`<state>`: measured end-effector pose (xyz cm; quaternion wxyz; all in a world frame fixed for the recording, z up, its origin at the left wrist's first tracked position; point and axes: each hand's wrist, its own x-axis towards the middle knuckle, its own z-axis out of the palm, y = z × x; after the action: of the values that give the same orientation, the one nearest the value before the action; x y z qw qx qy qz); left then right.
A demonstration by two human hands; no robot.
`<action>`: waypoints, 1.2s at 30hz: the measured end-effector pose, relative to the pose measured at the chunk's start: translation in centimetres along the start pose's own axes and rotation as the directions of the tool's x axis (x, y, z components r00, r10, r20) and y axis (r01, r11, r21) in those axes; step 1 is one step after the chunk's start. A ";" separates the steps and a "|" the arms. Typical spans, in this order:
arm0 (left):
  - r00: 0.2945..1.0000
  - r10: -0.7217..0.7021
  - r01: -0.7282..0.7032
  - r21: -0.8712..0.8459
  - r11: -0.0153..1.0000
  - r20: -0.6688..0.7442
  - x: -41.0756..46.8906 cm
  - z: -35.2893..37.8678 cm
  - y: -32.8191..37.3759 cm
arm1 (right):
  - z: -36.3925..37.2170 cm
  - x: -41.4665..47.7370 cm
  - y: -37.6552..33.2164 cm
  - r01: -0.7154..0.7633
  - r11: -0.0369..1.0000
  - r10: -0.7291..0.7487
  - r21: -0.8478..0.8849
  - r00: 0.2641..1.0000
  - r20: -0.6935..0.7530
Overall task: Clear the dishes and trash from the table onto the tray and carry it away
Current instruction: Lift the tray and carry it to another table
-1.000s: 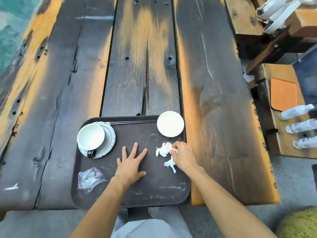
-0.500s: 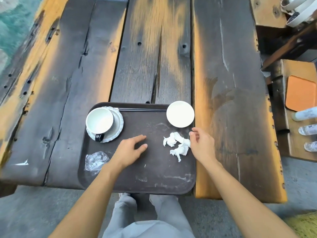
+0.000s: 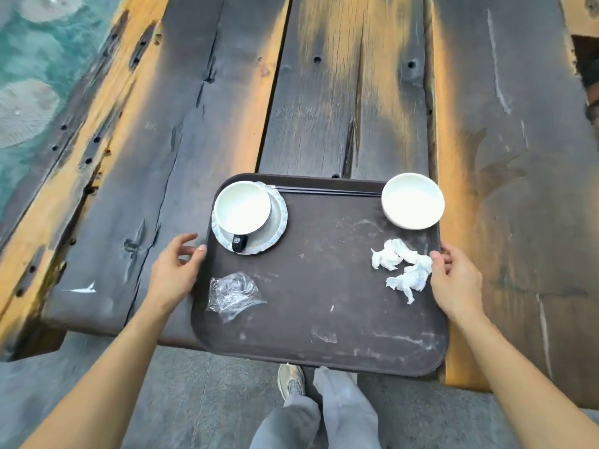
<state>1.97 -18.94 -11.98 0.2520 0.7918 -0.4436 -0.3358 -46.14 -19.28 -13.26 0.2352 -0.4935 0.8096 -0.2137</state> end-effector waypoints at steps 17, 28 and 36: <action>0.938 0.276 -0.245 0.159 0.956 -0.213 1.4 3.8 -3.1 | 2.6 0.5 1.2 0.107 0.993 -0.114 -0.048 0.975 -0.190; 0.942 0.193 -0.164 0.123 0.979 -0.275 0.4 4.4 -2.6 | 2.0 1.3 1.1 0.146 0.989 -0.149 -0.037 0.984 -0.098; 0.921 0.089 -0.064 0.077 0.995 -0.378 -5.0 1.8 -1.9 | -0.9 2.1 -2.0 0.230 0.973 -0.230 -0.018 0.973 -0.013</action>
<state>-0.28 -13.87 -12.96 0.3213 0.8315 -0.4271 -0.1512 -46.14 -21.91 -11.77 0.1990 -0.5844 0.7503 -0.2366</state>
